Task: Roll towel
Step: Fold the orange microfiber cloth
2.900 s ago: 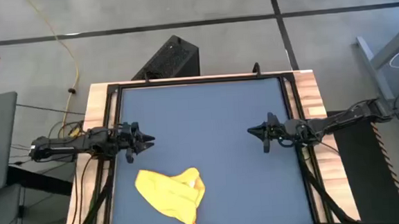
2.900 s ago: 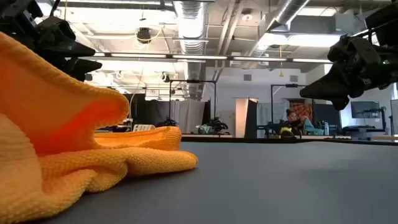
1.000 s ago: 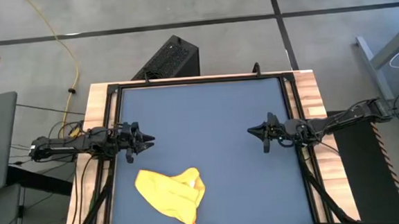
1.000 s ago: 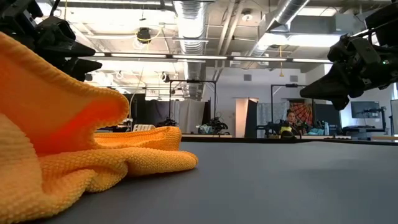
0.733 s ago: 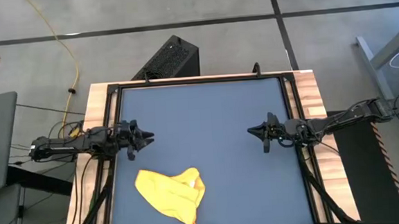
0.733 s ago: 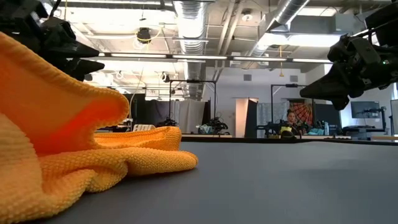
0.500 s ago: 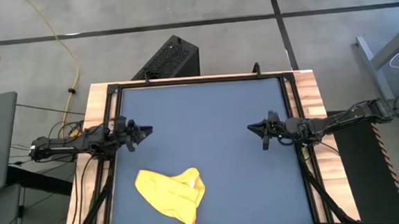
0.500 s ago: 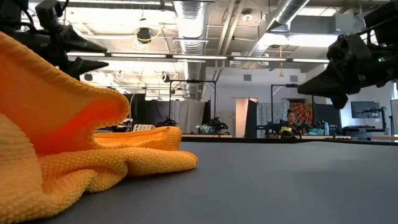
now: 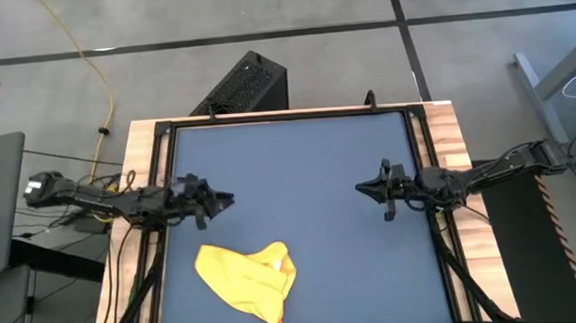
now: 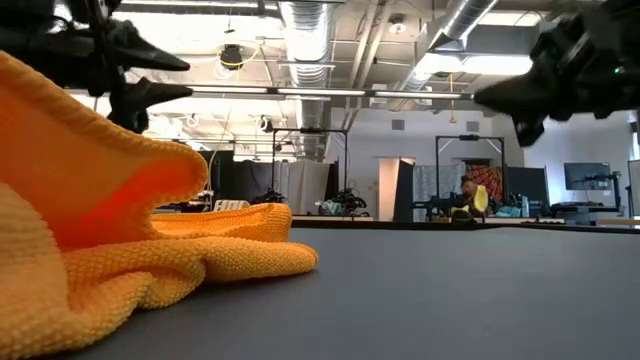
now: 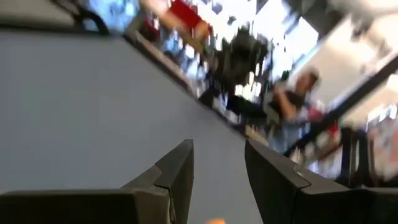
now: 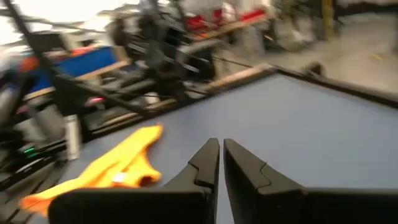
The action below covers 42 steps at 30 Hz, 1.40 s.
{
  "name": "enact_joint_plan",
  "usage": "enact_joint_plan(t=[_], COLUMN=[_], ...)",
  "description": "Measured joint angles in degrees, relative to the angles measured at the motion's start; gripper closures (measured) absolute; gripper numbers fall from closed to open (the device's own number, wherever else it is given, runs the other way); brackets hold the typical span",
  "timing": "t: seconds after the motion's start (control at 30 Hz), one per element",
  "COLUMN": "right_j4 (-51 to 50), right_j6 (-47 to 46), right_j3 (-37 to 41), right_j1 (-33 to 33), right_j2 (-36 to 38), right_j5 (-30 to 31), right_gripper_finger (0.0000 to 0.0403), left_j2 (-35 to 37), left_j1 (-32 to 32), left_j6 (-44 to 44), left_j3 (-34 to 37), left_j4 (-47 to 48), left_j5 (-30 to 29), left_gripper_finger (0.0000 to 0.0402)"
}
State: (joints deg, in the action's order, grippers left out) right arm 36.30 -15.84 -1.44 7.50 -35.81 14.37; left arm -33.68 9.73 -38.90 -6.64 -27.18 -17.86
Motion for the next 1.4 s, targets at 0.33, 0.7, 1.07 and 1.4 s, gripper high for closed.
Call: enact_joint_plan(t=[0.33,0.7,1.07,1.4], right_j4=[6.5,6.2,3.6,0.0], right_j6=[7.3,10.7,16.4,16.5], right_j3=[-6.0,-21.7,-32.4,-33.8], right_j1=[6.0,10.1,10.0,9.6], right_j2=[-16.9,-43.8,-55.4,-55.3], right_j5=[-4.4,-4.2,-4.2,-4.1], right_gripper_finger=[0.0353,0.0353,0.0353,0.0353], left_j2=[-25.6,-37.3,-43.9,-51.2], left_j1=[5.8,16.8,18.1,18.1], left_j6=[0.6,-3.9,-2.4,0.9], left_j3=[-25.5,-45.0,-40.3,-40.0], left_j4=[33.1,78.7,80.4,80.2], left_j5=[16.5,9.5,12.5,15.0], left_gripper_finger=[0.0269,0.0269,0.0269,0.0269])
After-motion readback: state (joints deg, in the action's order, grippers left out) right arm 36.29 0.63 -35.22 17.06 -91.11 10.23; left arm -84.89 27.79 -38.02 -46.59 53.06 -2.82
